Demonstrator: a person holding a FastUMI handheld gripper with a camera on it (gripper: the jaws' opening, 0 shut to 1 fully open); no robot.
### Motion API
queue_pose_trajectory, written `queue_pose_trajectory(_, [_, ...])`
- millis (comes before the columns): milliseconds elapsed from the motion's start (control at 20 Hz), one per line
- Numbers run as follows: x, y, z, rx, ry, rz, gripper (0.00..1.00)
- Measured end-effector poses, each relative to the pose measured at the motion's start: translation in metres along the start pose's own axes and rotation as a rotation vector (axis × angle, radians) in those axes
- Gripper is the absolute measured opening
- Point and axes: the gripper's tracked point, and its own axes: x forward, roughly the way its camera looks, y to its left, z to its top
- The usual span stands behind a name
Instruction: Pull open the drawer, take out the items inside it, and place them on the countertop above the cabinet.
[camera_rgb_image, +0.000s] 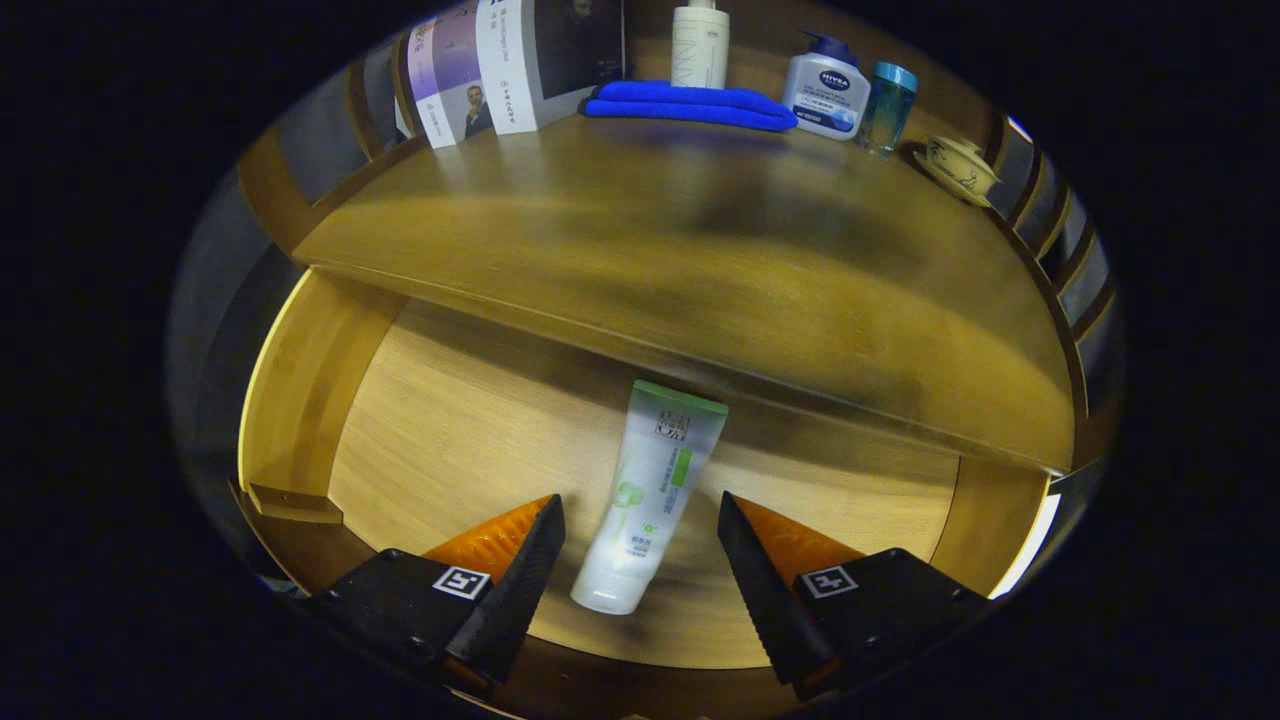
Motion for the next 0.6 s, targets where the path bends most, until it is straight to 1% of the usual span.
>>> queue_pose_trajectory(100, [0.005,0.005,-0.003,0.031,0.043,0.036,0.97])
queue_pose_trajectory(200, [0.011,0.003,-0.002,0.037,0.053,0.028,0.97])
queue_pose_trajectory(300, [0.017,0.0,-0.009,0.005,0.093,0.011,0.87])
queue_pose_trajectory(350, [0.017,-0.001,-0.013,-0.013,0.13,0.006,0.78])
queue_pose_trajectory(400, [0.017,-0.007,-0.007,-0.039,0.121,-0.015,0.72])
queue_pose_trajectory(500, [0.013,-0.007,-0.005,-0.077,0.143,-0.003,0.59])
queue_pose_trajectory(550, [0.011,-0.008,-0.002,-0.081,0.127,-0.007,0.52])
queue_pose_trajectory(600, [0.011,-0.001,-0.005,-0.087,0.122,-0.003,0.42])
